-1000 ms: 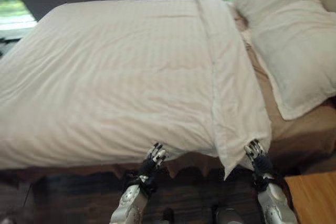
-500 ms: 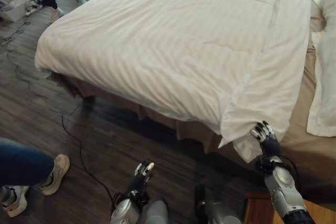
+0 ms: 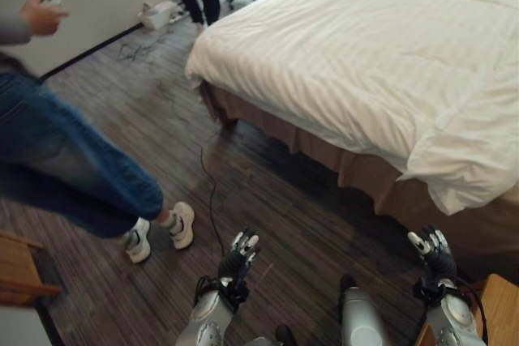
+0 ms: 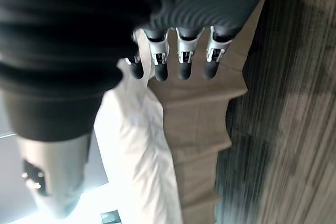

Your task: Making the bed.

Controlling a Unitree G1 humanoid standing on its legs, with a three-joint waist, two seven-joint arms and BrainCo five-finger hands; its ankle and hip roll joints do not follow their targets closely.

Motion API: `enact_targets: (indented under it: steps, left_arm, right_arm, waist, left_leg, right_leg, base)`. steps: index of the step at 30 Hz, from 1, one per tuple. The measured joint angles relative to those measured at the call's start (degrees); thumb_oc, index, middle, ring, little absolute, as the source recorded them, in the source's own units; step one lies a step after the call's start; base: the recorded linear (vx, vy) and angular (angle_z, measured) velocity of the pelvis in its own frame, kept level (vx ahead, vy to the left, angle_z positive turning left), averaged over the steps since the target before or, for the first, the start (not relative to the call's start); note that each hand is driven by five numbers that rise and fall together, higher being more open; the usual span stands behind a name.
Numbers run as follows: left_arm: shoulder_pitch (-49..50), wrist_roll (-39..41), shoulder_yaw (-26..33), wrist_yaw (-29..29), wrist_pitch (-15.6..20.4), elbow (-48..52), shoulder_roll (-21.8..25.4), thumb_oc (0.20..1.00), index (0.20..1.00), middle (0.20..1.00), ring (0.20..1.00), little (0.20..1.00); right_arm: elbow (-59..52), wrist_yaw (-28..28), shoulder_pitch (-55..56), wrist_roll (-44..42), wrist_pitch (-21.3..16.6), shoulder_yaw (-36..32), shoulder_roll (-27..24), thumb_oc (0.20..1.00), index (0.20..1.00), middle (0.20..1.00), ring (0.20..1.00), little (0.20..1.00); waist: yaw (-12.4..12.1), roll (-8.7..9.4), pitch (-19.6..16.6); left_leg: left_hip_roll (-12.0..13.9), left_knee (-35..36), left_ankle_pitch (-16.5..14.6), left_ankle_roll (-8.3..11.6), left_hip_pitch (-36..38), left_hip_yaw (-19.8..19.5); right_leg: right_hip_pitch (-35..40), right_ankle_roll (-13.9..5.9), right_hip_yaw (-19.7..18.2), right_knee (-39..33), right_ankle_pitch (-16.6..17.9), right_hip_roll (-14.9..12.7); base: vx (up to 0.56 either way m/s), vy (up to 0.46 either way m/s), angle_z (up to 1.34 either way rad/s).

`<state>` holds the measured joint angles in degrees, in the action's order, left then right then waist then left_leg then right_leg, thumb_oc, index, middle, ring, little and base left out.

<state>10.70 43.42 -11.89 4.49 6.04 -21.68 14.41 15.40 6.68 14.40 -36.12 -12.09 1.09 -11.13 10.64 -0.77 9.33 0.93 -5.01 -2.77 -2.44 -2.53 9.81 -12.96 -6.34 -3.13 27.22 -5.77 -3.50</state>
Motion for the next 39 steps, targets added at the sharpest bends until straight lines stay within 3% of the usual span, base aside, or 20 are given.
enact_targets:
  steps: [2, 3, 5, 7, 11, 17, 26, 39]
  left_arm:
    - [0.6, -1.4, 1.8, -0.5, -0.1, -0.1, -1.2, 1.0, 1.0, 1.0, 1.0, 1.0]
    - [1.4, -1.5, 2.3, -0.7, 0.1, 2.1, -1.8, 1.0, 1.0, 1.0, 1.0, 1.0]
    - [2.3, -1.4, 3.8, -0.9, 1.0, 4.2, -2.1, 1.0, 1.0, 1.0, 1.0, 1.0]
    - [4.2, -0.7, 7.2, -1.4, 1.4, 5.5, -4.7, 1.0, 1.0, 1.0, 1.0, 1.0]
    - [5.2, -0.9, 6.5, -2.1, 1.1, 4.8, -4.8, 1.0, 1.0, 1.0, 1.0, 1.0]
    - [5.2, -1.0, 5.4, -2.0, 0.9, 4.7, -4.7, 1.0, 1.0, 1.0, 1.0, 1.0]
    - [5.3, -1.9, 5.4, -1.9, 1.0, 4.5, -4.0, 1.0, 1.0, 1.0, 1.0, 1.0]
    - [5.4, -2.0, 5.2, -1.8, 0.9, 4.4, -4.0, 1.0, 1.0, 1.0, 1.0, 1.0]
  right_arm:
    - [-0.6, 0.1, -0.5, 0.2, 0.1, -0.2, -0.8, 1.0, 1.0, 1.0, 1.0, 1.0]
    - [-1.1, -0.2, -0.7, 0.2, 0.1, -0.3, -2.8, 1.0, 1.0, 1.0, 1.0, 1.0]
    - [-1.3, -0.6, -2.3, 0.2, 0.2, -0.4, -3.6, 1.0, 1.0, 1.0, 1.0, 1.0]
    - [-5.0, -1.0, -1.6, 0.1, 0.1, -0.5, -3.6, 1.0, 1.0, 1.0, 1.0, 1.0]
    - [-5.8, -2.1, -2.3, 0.0, 0.0, -0.1, -3.5, 1.0, 1.0, 1.0, 1.0, 1.0]
    - [-5.5, -3.8, -0.5, 1.8, 1.0, 2.9, -3.6, 1.0, 1.0, 1.0, 1.0, 1.0]
    - [-5.6, -4.8, 1.4, 2.4, 1.8, 4.4, -3.7, 1.0, 1.0, 1.0, 1.0, 1.0]
    - [-5.5, -4.8, 1.5, 2.5, 2.1, 4.5, -3.7, 1.0, 1.0, 1.0, 1.0, 1.0]
  waist:
    - [-3.6, -0.54, 0.0]
    - [-4.8, -2.87, -0.7]
    - [-6.5, -3.69, -1.0]
    - [-7.6, -3.42, -1.8]
    - [-8.1, -1.99, -4.0]
    - [-8.0, 1.64, -6.1]
    - [-7.8, 0.51, -7.8]
    - [-7.7, 0.76, -8.2]
  left_leg:
    - [-0.3, 3.7, 1.9, 1.2, 1.7, -0.3]
    - [0.2, 6.1, 3.2, 2.21, 2.1, -1.4]
    - [0.3, 7.7, 4.3, 2.11, 3.0, -1.4]
    - [0.4, 8.3, 4.7, 1.74, 5.3, -2.7]
    - [0.9, 8.8, 4.7, 1.75, 5.8, -3.8]
    - [0.7, 9.3, 4.7, 1.76, 7.0, -4.2]
    - [0.0, 10.1, 4.8, 1.63, 8.4, -3.9]
    - [0.1, 10.2, 4.7, 1.64, 9.0, -4.0]
  right_leg:
    - [7.5, 2.11, 3.8, -14.5, -0.7, -0.9]
    - [11.0, 1.64, 5.2, -22.0, 2.1, 0.0]
    - [11.8, 1.73, 5.3, -23.2, 3.8, 0.3]
    - [15.7, 2.68, 6.6, -26.3, 5.2, 0.8]
    - [17.1, 2.6, 7.5, -27.1, 5.1, 1.4]
    - [18.6, 2.64, 7.9, -28.1, 5.0, 1.2]
    - [19.4, 2.36, 7.2, -28.1, 4.8, 0.6]
    - [20.2, 2.35, 7.3, -28.4, 4.8, 0.7]
  base:
    - [0.01, -0.073, 0.16]
    - [0.03, -0.069, 0.31]
    - [0.05, -0.074, 0.22]
    - [0.0, -0.047, 0.22]
    - [-0.02, -0.021, 0.16]
    - [0.0, -0.003, 0.03]
    - [0.0, 0.002, -0.02]
    - [0.0, 0.0, 0.0]
